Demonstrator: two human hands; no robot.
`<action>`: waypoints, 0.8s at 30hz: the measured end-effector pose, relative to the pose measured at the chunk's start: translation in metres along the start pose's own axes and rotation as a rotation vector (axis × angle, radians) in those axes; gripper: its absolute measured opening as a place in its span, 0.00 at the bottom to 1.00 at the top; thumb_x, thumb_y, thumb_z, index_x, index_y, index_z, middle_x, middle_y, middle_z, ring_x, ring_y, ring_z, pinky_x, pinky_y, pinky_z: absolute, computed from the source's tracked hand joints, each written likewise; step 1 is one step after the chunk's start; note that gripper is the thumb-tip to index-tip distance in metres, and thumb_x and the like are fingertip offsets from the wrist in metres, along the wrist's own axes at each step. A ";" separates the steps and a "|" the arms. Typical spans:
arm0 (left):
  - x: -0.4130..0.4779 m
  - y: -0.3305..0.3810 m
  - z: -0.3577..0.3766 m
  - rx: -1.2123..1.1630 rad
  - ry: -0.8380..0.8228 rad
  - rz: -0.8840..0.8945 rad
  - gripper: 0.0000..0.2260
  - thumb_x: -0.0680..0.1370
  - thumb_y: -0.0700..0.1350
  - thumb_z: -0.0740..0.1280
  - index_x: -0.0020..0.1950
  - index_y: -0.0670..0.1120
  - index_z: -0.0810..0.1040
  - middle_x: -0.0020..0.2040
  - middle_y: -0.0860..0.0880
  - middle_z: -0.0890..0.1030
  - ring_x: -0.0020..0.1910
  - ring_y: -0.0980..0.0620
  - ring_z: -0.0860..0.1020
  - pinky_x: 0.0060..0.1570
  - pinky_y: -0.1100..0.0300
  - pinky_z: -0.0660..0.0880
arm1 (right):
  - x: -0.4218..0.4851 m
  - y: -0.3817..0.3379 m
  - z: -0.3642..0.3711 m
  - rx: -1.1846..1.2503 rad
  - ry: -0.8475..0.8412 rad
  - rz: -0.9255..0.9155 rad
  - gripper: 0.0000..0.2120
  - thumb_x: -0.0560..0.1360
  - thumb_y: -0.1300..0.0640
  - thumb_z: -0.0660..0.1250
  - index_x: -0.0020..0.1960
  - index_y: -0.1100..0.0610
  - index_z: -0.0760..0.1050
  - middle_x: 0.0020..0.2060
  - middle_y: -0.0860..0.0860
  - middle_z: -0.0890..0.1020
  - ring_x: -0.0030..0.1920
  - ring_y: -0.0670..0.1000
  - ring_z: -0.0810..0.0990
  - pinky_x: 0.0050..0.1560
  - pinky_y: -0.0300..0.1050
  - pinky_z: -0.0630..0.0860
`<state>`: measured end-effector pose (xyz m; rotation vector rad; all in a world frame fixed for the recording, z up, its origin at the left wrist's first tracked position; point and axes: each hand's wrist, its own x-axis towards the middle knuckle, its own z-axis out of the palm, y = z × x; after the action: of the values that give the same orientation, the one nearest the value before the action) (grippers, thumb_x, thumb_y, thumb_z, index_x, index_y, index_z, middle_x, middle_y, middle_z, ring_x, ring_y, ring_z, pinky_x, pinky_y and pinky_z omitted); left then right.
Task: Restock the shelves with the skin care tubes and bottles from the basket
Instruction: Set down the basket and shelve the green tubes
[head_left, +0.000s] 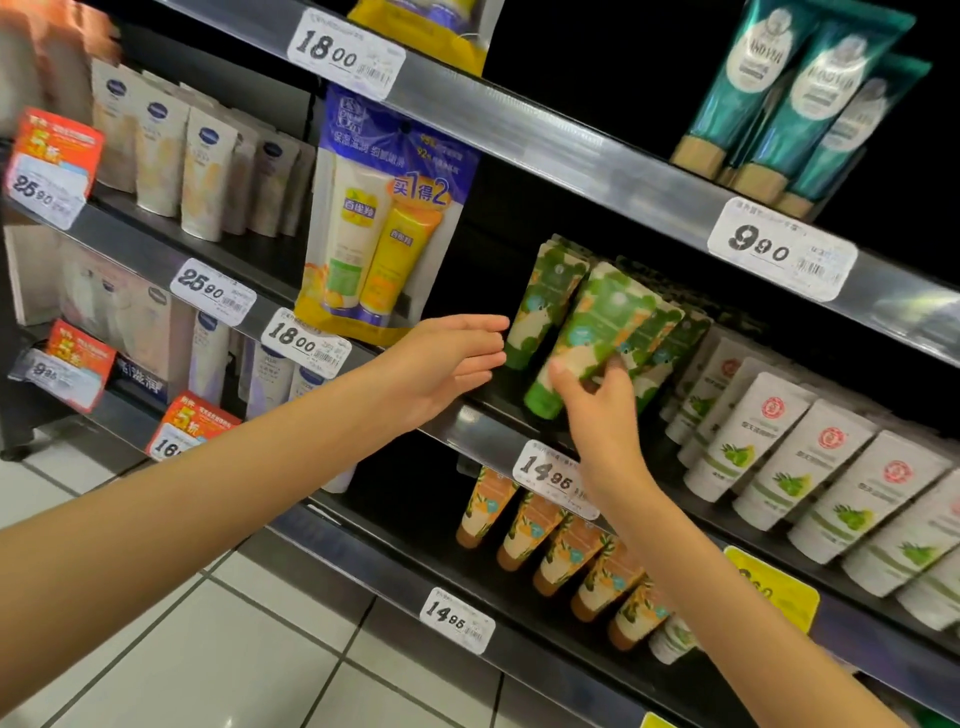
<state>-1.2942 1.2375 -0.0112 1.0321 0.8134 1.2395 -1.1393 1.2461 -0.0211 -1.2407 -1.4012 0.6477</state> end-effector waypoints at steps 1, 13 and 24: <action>0.001 0.002 0.000 -0.012 0.019 0.002 0.17 0.79 0.36 0.60 0.68 0.43 0.69 0.62 0.44 0.75 0.62 0.49 0.74 0.59 0.59 0.70 | 0.005 0.003 -0.006 0.027 0.096 0.032 0.15 0.76 0.58 0.65 0.62 0.53 0.67 0.51 0.47 0.76 0.49 0.44 0.76 0.46 0.30 0.71; 0.002 0.002 -0.010 -0.090 0.103 -0.078 0.20 0.78 0.35 0.60 0.70 0.41 0.65 0.67 0.41 0.72 0.63 0.48 0.73 0.65 0.55 0.67 | 0.041 0.052 -0.057 -0.207 0.462 0.147 0.23 0.77 0.60 0.64 0.69 0.59 0.60 0.64 0.58 0.72 0.64 0.59 0.71 0.62 0.49 0.67; 0.002 -0.006 -0.008 -0.082 0.118 -0.121 0.19 0.79 0.35 0.59 0.70 0.42 0.66 0.67 0.42 0.71 0.62 0.49 0.74 0.63 0.56 0.68 | 0.058 0.061 -0.061 -0.300 0.374 0.251 0.23 0.76 0.57 0.65 0.67 0.60 0.63 0.65 0.59 0.72 0.65 0.60 0.70 0.64 0.53 0.69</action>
<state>-1.2990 1.2412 -0.0195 0.8385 0.8952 1.2286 -1.0541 1.3026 -0.0402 -1.6972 -1.0623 0.3514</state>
